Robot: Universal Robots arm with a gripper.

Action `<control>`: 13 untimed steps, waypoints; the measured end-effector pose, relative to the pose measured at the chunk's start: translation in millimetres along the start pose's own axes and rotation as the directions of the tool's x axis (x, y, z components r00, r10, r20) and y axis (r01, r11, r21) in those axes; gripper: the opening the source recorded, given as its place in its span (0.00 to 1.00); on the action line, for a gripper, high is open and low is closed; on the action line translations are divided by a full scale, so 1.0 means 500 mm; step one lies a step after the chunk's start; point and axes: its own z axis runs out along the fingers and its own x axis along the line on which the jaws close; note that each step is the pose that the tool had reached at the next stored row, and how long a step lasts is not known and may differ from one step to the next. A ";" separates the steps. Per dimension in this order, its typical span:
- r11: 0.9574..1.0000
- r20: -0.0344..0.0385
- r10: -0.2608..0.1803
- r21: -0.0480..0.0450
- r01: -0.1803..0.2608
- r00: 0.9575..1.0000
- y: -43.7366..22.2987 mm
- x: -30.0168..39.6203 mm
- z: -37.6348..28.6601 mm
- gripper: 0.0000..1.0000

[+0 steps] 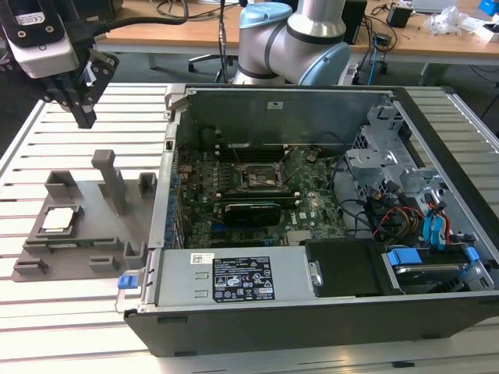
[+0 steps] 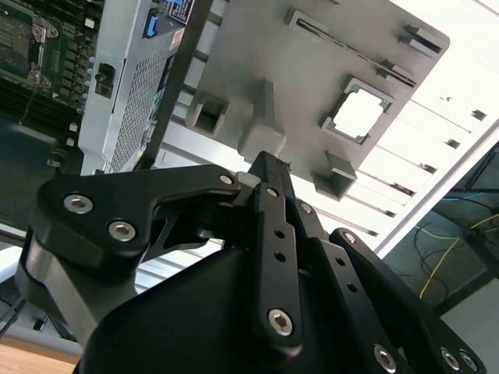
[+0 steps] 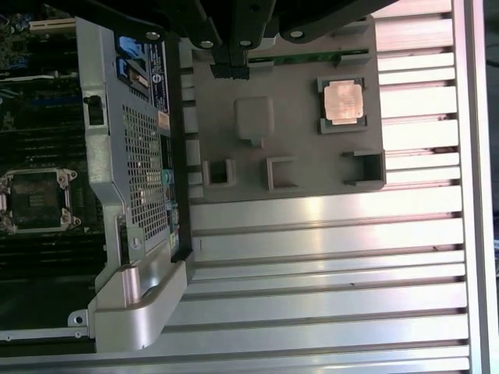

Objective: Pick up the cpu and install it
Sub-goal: 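Reach for the cpu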

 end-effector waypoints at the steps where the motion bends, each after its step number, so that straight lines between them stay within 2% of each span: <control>1: 1.000 0.000 0.000 0.000 0.000 1.000 0.000 0.001 0.000 0.11; 13: 1.000 0.000 0.000 0.000 0.000 1.000 -0.002 0.022 -0.001 0.11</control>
